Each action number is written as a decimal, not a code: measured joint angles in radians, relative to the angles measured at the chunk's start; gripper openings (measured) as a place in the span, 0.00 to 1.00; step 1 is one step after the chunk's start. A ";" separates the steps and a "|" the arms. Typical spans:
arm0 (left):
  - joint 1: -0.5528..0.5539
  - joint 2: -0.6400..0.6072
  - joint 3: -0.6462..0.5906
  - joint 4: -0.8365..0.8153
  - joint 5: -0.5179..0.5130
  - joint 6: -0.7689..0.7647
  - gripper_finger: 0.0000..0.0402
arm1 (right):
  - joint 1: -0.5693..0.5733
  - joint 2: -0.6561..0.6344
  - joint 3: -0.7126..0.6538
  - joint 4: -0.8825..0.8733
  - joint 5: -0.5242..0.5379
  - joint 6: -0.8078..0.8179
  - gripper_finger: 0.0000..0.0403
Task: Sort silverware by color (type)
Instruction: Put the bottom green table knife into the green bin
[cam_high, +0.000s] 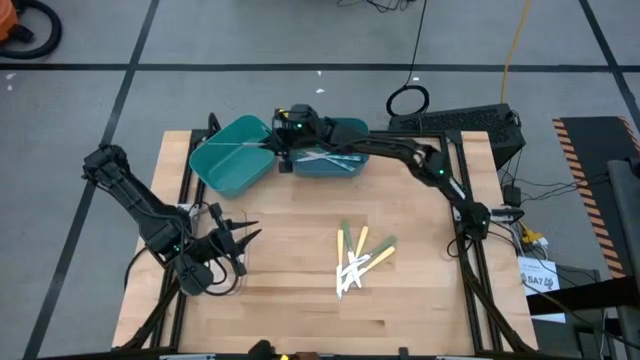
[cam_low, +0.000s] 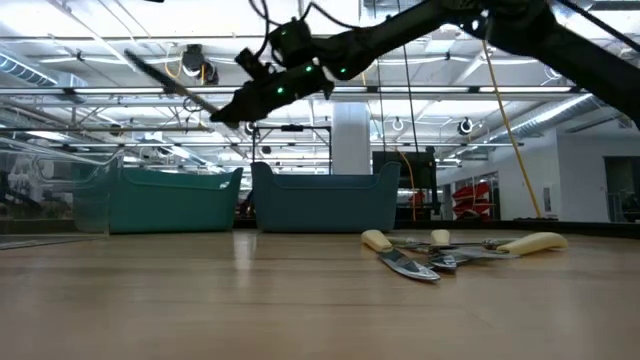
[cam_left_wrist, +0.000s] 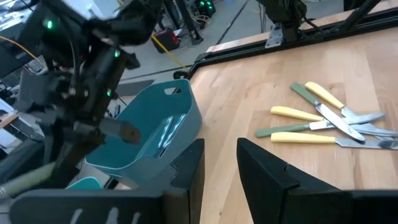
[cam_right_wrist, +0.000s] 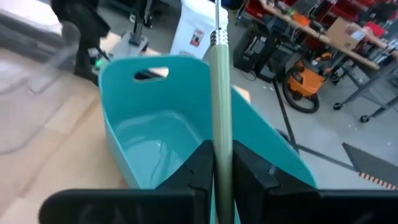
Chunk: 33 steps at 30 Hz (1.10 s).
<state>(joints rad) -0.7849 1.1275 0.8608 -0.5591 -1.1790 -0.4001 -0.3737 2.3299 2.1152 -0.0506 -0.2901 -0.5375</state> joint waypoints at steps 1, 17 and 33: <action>0.000 0.000 0.000 0.000 0.000 -0.002 0.25 | -0.001 0.021 0.026 -0.009 0.001 -0.003 0.09; 0.000 0.000 0.000 0.002 0.000 -0.035 0.25 | -0.011 0.122 0.119 -0.041 0.133 -0.095 0.17; -0.001 0.000 0.000 0.001 0.000 -0.078 0.25 | 0.040 -0.074 0.121 -0.325 0.235 0.010 0.46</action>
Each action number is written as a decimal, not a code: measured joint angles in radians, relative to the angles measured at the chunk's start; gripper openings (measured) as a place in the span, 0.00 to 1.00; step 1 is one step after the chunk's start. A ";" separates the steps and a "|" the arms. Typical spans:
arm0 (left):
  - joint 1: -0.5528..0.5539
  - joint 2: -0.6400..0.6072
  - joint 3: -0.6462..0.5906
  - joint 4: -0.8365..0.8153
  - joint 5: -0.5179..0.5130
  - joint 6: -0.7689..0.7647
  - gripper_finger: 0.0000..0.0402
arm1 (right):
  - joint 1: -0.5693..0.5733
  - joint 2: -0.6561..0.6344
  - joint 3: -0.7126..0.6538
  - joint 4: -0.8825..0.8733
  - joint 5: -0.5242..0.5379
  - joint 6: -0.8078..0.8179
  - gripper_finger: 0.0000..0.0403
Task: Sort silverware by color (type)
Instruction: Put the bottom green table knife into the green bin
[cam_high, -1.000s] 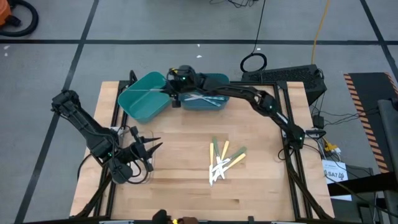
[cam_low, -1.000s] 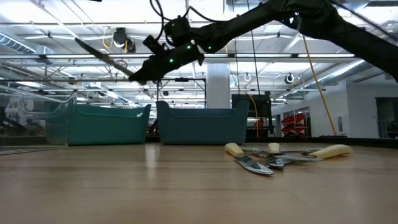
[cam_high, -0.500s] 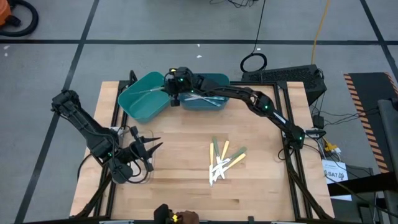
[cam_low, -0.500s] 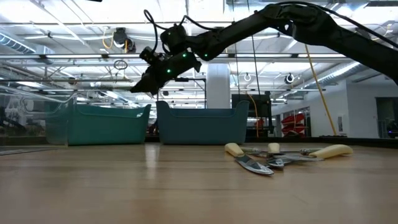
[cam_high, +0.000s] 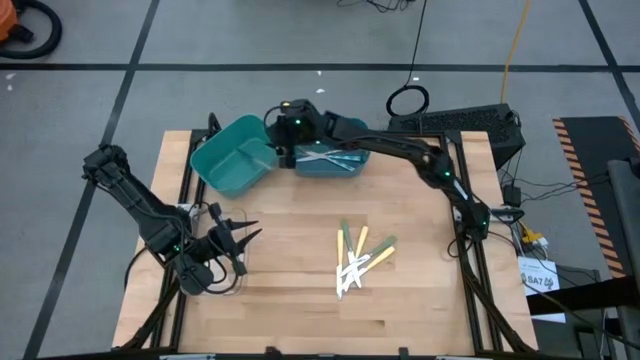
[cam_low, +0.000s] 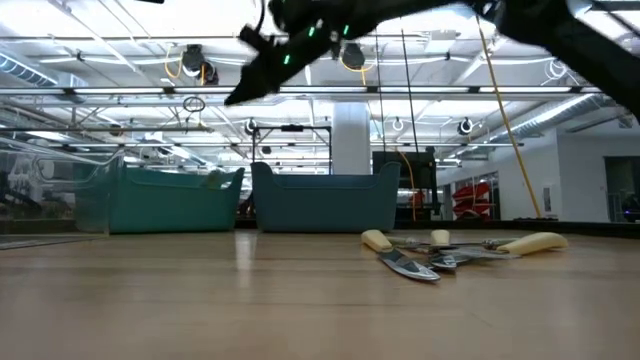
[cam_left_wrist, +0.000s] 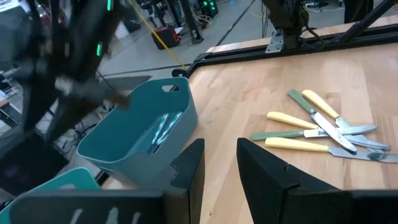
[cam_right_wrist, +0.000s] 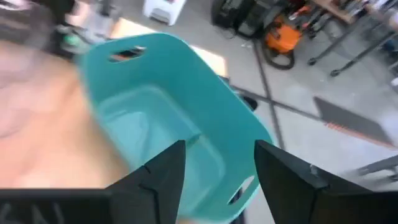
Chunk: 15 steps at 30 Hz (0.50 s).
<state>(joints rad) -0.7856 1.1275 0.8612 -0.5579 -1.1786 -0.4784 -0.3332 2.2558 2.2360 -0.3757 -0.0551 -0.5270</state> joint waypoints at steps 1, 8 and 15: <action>0.000 0.000 0.000 0.002 0.000 -0.003 0.25 | 0.009 -0.031 0.000 -0.064 -0.001 0.007 0.46; 0.000 0.017 0.000 0.001 0.000 -0.028 0.25 | 0.108 -0.244 -0.002 -0.461 -0.002 0.058 0.43; 0.000 0.032 0.000 0.001 0.000 -0.030 0.25 | 0.199 -0.328 -0.086 -0.660 -0.075 0.125 0.40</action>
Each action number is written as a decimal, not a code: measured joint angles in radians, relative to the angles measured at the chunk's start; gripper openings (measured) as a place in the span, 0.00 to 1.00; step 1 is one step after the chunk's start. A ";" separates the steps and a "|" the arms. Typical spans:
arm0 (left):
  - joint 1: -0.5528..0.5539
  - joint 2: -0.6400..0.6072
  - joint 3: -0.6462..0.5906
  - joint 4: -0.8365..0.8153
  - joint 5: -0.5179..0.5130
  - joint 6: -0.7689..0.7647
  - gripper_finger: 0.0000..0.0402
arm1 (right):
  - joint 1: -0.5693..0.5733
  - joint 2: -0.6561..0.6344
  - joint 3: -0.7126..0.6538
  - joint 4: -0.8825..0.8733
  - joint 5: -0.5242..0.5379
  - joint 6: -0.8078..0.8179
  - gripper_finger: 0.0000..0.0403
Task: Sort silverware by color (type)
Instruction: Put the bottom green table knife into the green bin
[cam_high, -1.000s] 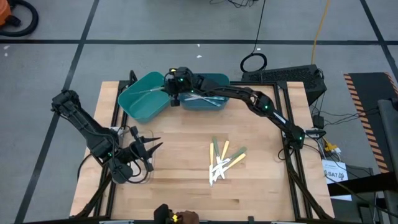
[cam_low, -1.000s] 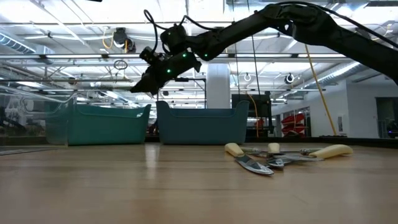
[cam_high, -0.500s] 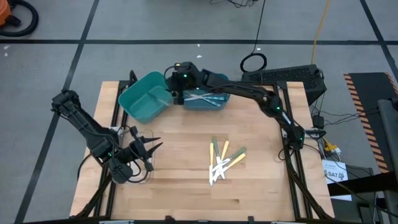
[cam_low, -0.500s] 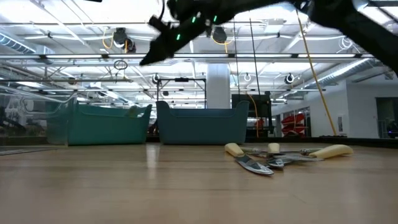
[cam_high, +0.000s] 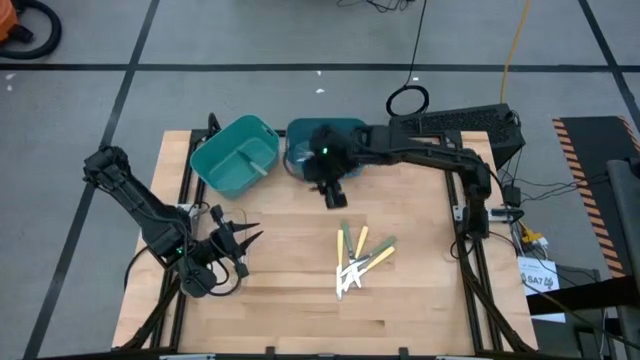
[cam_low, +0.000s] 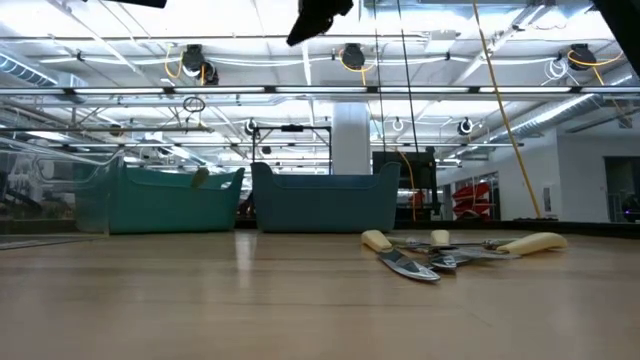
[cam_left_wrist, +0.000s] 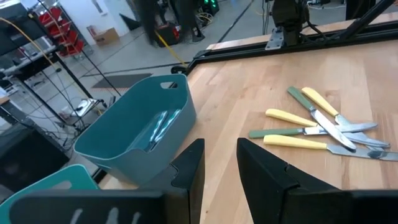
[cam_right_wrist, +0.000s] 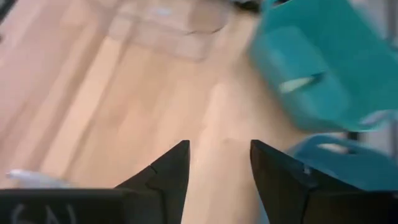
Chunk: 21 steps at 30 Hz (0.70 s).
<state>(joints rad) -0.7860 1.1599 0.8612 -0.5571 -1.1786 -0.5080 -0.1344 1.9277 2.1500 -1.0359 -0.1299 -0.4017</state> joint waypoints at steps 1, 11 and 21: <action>0.000 0.000 0.000 0.000 0.000 -0.004 0.25 | 0.008 -0.008 -0.036 0.009 -0.004 0.001 0.40; 0.000 0.000 0.000 0.003 0.000 -0.035 0.25 | 0.024 0.007 -0.567 0.999 0.126 -0.072 0.32; 0.003 0.000 0.000 -0.004 -0.001 -0.041 0.25 | -0.054 0.304 -0.395 1.219 0.244 -0.056 0.29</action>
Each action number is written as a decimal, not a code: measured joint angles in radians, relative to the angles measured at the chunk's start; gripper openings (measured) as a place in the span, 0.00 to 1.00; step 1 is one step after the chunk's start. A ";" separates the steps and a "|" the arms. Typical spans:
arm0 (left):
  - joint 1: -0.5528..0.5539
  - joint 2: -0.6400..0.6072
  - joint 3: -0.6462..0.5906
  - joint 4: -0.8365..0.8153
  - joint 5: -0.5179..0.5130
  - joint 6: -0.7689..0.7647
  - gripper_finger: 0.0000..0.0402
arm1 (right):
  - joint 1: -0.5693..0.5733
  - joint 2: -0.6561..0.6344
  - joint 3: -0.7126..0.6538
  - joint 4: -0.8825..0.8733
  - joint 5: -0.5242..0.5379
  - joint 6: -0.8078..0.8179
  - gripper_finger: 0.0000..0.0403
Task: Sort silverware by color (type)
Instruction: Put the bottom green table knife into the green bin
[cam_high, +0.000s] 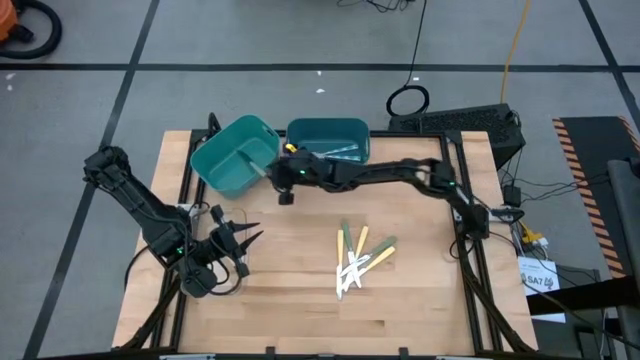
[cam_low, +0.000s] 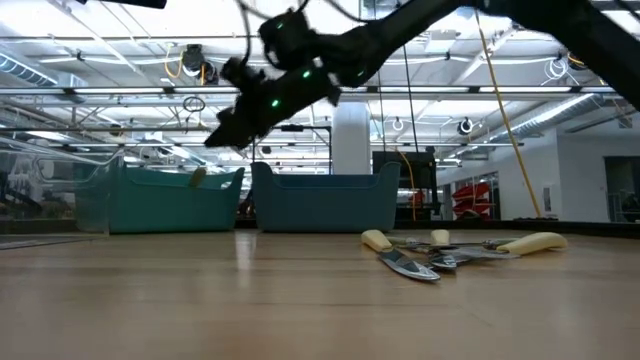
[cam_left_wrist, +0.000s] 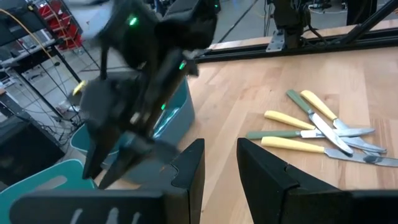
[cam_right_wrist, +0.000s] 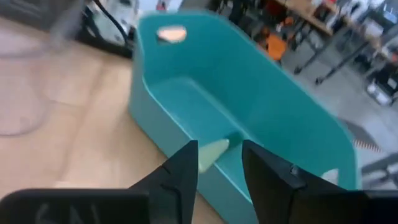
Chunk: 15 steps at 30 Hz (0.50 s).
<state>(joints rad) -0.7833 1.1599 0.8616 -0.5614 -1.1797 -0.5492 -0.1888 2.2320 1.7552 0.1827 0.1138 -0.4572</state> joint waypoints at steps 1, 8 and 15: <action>0.000 0.000 0.000 -0.001 0.000 -0.001 0.25 | -0.004 0.031 0.043 -0.033 0.018 0.006 0.30; 0.000 0.000 0.000 -0.011 -0.004 -0.015 0.25 | -0.006 0.178 0.256 -0.205 0.119 -0.024 0.36; 0.000 0.020 0.000 -0.029 0.000 -0.066 0.25 | -0.003 0.202 0.258 -0.211 0.103 -0.026 0.39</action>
<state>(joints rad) -0.7830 1.1802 0.8616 -0.5901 -1.1798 -0.6151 -0.1921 2.4339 2.0136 -0.0283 0.2165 -0.4834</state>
